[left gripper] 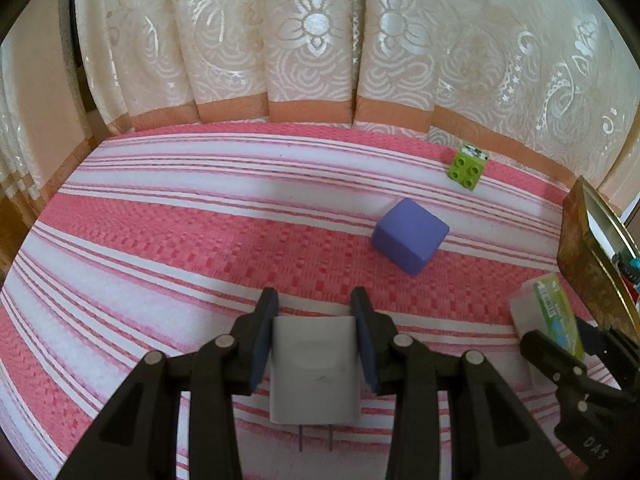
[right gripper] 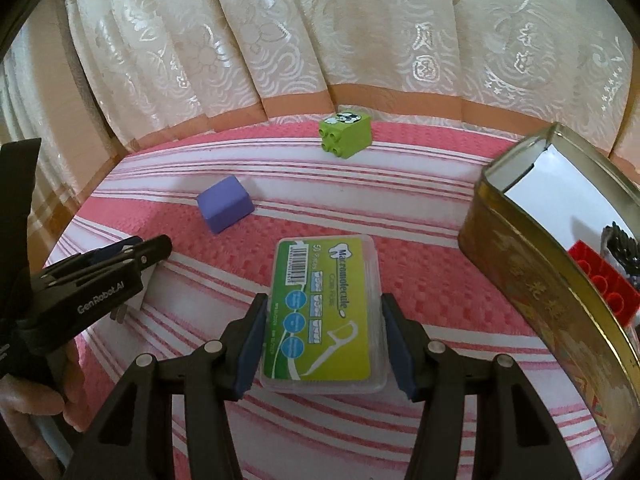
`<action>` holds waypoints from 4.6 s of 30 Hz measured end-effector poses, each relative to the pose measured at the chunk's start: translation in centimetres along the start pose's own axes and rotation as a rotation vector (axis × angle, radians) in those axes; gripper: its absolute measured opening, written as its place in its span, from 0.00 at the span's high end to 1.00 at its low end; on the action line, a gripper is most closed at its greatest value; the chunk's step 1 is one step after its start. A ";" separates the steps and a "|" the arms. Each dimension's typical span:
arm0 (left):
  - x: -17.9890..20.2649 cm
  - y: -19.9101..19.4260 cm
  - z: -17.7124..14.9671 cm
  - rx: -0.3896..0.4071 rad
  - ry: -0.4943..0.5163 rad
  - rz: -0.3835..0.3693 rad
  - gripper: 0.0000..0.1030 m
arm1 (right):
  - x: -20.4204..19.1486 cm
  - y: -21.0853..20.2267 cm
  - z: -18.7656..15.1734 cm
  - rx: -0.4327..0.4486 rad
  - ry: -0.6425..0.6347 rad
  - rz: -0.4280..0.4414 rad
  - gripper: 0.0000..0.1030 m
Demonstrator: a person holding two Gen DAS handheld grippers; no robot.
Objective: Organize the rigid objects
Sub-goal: 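Grasp the clear floss container with the right tool while the left tool holds the plug, then carry the white plug and floss container over the gold tin with both tools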
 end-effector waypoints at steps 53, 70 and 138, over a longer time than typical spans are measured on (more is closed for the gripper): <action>-1.0 -1.8 -1.0 -0.024 0.010 -0.052 0.64 | 0.6 -3.9 0.2 0.138 0.030 0.058 0.45; 2.2 -5.6 1.1 0.242 0.055 -0.002 0.64 | 1.2 -7.6 1.5 0.326 0.026 0.004 0.45; 24.0 -12.5 0.0 0.477 0.094 -0.135 0.64 | 20.5 -19.6 -1.0 0.582 0.149 -0.191 0.45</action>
Point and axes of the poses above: each gripper's, at about its wrist camera, not at the fingertips, and y roughly the way its jaws point, x to its right, z to its top, the point moved 6 cm from there along y, roughly the way its jaws point, and after that the axes turned 2 degrees about x, right-handed, at the moved point
